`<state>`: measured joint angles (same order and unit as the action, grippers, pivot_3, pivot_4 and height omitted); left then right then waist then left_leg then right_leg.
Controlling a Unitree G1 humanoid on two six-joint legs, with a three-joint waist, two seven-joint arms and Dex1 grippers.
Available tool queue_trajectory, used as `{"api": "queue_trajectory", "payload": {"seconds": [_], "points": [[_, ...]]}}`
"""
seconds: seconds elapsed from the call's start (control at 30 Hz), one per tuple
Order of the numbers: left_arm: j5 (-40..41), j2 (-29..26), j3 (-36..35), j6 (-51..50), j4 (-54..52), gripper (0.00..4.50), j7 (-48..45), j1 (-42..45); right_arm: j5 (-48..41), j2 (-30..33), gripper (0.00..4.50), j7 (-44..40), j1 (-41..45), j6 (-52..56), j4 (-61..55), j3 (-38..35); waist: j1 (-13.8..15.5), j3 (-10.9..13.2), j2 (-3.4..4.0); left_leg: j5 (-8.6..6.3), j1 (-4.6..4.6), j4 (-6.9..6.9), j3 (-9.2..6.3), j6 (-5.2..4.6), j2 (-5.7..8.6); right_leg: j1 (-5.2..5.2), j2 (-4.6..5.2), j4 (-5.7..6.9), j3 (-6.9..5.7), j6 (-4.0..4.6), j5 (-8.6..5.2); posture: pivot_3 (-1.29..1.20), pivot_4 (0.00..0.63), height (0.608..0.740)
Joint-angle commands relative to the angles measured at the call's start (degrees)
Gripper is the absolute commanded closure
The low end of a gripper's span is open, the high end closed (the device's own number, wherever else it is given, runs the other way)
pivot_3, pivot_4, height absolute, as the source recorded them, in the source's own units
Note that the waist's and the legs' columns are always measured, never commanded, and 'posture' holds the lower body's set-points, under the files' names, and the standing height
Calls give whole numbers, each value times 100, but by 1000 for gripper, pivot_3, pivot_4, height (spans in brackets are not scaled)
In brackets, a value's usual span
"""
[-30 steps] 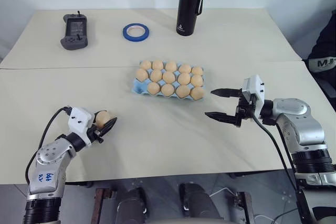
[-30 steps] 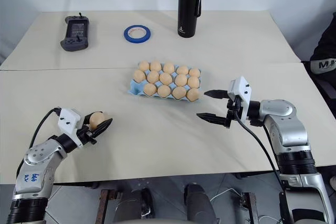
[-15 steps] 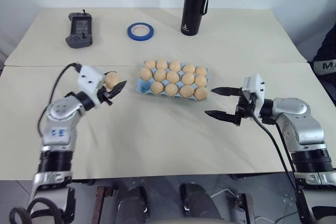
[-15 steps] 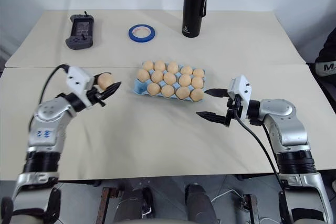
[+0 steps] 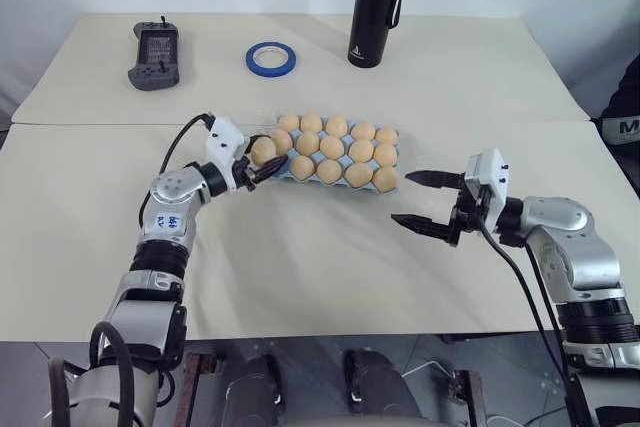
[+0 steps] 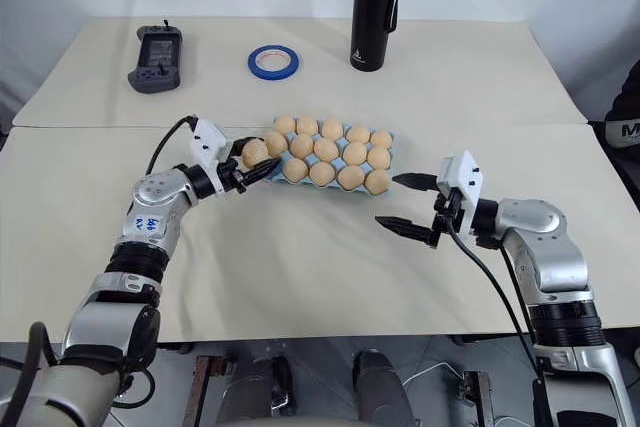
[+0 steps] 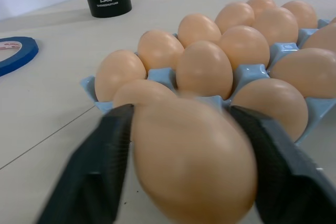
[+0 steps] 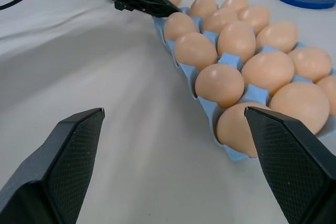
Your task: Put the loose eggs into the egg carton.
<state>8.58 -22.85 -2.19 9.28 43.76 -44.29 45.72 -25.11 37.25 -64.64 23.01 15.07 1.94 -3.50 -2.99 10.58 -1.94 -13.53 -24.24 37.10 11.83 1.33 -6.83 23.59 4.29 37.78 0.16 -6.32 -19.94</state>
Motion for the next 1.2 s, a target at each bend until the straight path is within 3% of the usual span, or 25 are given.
{"api": "queue_trajectory", "payload": {"seconds": [0.03, 0.07, 0.27, 0.37, 0.6, 0.8, 1.2], "points": [[42, 1, -64, 192, -13, 291, -106, 168, -279, -8, 0, 20, -55, -85, -306, -315, 2, 0, 0, 0, 0, 0, 0, 0, 0, 0, 0, 0, 0, 0, 0, 0, 150, 740], [44, -3, -59, 176, -13, 44, -136, 180, -315, -17, 0, 23, -73, -72, -327, -334, 3, 0, 0, 0, 0, 1, 0, 0, 0, -1, 0, 0, 0, 0, 0, 0, 150, 740], [106, -99, -142, -207, -126, 44, -136, 272, -320, -20, 0, 105, -98, -69, -348, -330, 1, 0, 0, 0, 0, 2, -2, -1, 0, -3, 0, 0, 0, 0, 0, 0, 150, 740], [334, -245, -316, -625, -751, 44, -138, 62, -350, -45, 0, 170, -112, -65, -374, -358, -12, 1, -1, 0, 0, 1, -2, -1, 0, -1, -1, 2, 0, 0, 0, 0, 150, 740], [1059, -783, -731, -2007, -2531, 44, -408, -780, -344, -47, 0, 231, -96, -90, -338, -373, -16, 2, 1, 2, 1, -2, -1, 3, -4, -1, -7, 9, -1, -1, 0, 0, 150, 740], [1514, -1444, -1163, -2392, -3867, 44, -859, -1963, -317, -59, 0, 226, -83, -131, -269, -362, -22, 2, 2, 4, 2, 2, 0, 4, -5, -3, -6, 11, 0, -1, 0, 0, 150, 740], [2257, -2296, -1997, -3099, -4726, 44, -1311, -3308, -215, 155, 0, -163, -15, -294, 174, -341, -28, 4, 5, 2, 5, -4, -4, -2, 2, -7, 15, 4, -2, 5, -2, 0, 150, 740]]}}
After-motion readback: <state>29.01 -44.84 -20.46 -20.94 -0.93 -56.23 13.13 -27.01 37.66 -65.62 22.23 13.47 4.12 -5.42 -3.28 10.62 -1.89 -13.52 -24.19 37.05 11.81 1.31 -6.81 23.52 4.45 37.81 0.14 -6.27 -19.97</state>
